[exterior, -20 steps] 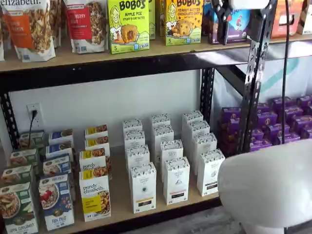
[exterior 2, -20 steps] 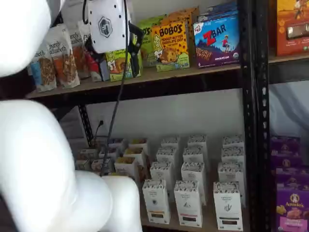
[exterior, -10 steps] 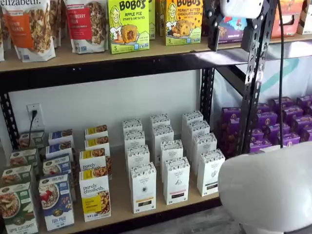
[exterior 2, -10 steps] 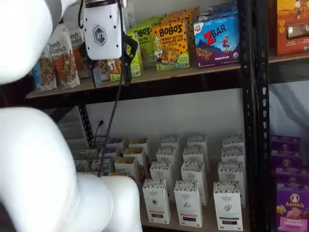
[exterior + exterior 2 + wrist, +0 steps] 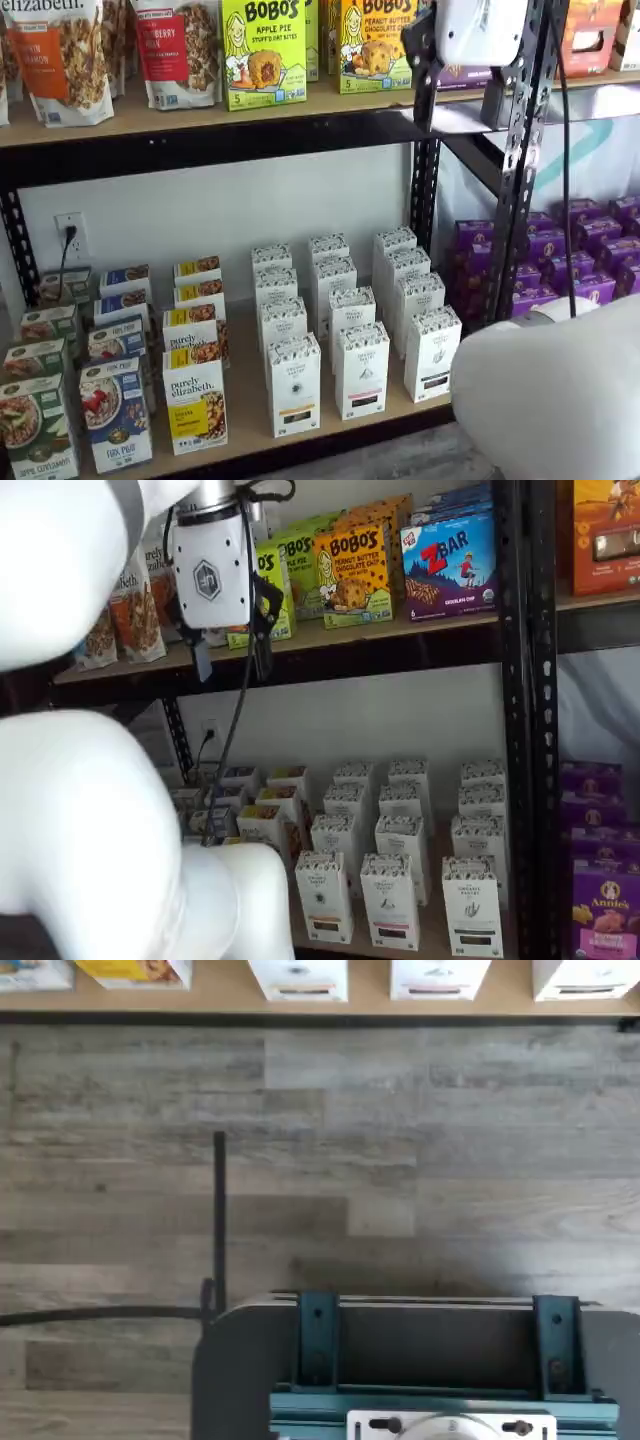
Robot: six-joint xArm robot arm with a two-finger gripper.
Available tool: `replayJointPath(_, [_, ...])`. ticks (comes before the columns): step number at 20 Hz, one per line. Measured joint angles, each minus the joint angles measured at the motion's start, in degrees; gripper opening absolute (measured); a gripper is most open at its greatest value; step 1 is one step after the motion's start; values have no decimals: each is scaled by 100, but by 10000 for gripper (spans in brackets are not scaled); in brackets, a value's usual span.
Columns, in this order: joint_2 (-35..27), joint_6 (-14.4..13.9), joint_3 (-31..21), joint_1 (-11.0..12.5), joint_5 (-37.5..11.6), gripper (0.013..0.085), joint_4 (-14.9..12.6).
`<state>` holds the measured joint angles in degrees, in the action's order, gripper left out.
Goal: Pick up the white box with a yellow strip in the middle, on the bottom shelf, the fourth box from the left
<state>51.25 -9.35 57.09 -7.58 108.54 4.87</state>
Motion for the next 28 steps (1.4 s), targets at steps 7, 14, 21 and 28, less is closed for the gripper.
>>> replayJointPath(7, [34,-220,-525,-251,-532,850,-22])
replayJointPath(14, [44,-220,-1052,-272,-1217,850,143])
replayJointPath(21, [-49,-308,-1569,-440,-1986,850,275])
replayJointPath(28, [-340,-794,-2190,-1017,-3059,850,39])
